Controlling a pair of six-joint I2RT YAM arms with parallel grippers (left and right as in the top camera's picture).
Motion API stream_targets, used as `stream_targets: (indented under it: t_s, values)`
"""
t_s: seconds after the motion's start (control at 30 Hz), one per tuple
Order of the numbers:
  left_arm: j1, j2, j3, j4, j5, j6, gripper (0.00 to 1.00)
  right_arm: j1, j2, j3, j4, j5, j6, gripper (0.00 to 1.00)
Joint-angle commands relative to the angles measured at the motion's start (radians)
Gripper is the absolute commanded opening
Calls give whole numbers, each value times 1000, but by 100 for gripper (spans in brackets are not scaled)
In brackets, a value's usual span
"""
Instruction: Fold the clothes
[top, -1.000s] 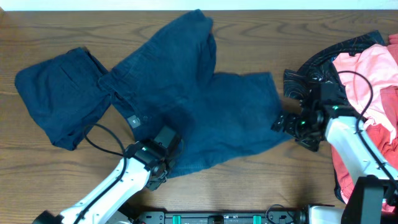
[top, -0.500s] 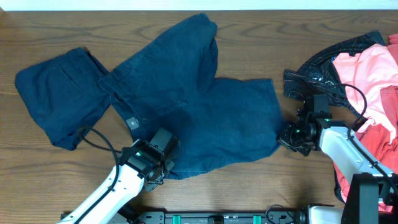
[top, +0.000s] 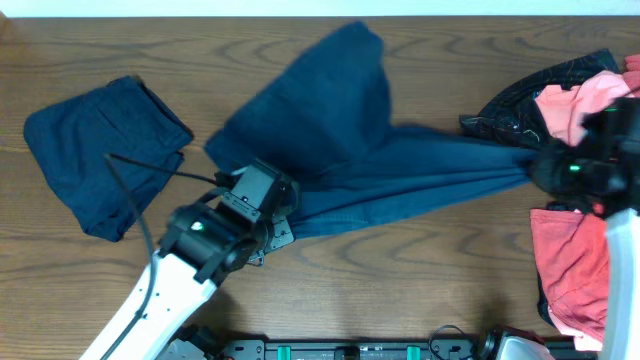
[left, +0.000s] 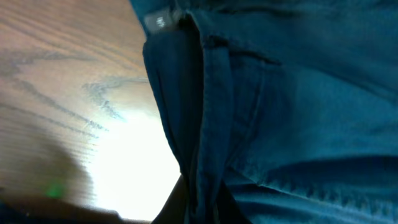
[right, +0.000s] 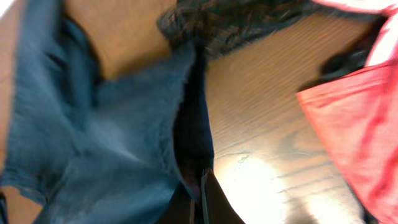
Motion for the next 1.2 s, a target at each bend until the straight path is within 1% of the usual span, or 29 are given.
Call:
stream_targets:
  t_s: [0.0, 0.1, 0.2, 0.33, 0.43, 0.57, 0.77, 0.97, 1.17]
  values:
    - [4, -46, 114, -112, -64, 54, 6, -82, -25, 97, -45, 89, -93, 1]
    - [4, -101, 190, -168, -100, 53, 6, -106, -43, 145, -96, 89, -151, 1]
    - [4, -168, 220, -158, -122, 53, 6, -100, -64, 174, -109, 87, -157, 1]
    - [4, -218, 219, -134, -213, 45, 6, -75, -70, 182, -47, 69, -169, 1]
    - [4, -200, 216, -117, -236, 45, 6, -36, -43, 182, 36, -23, -192, 1]
    - [5, -121, 199, -115, -315, 40, 6, 55, 28, 182, 140, -50, -197, 1]
    - [47, 39, 187, -111, -462, -79, 6, 176, 205, 182, 242, -43, -160, 1]
    - [157, 215, 187, -44, -460, -95, 6, 275, 402, 182, 334, -44, -160, 1]
    - [263, 388, 187, 45, -406, -98, 6, 378, 581, 182, 477, -43, -159, 1]
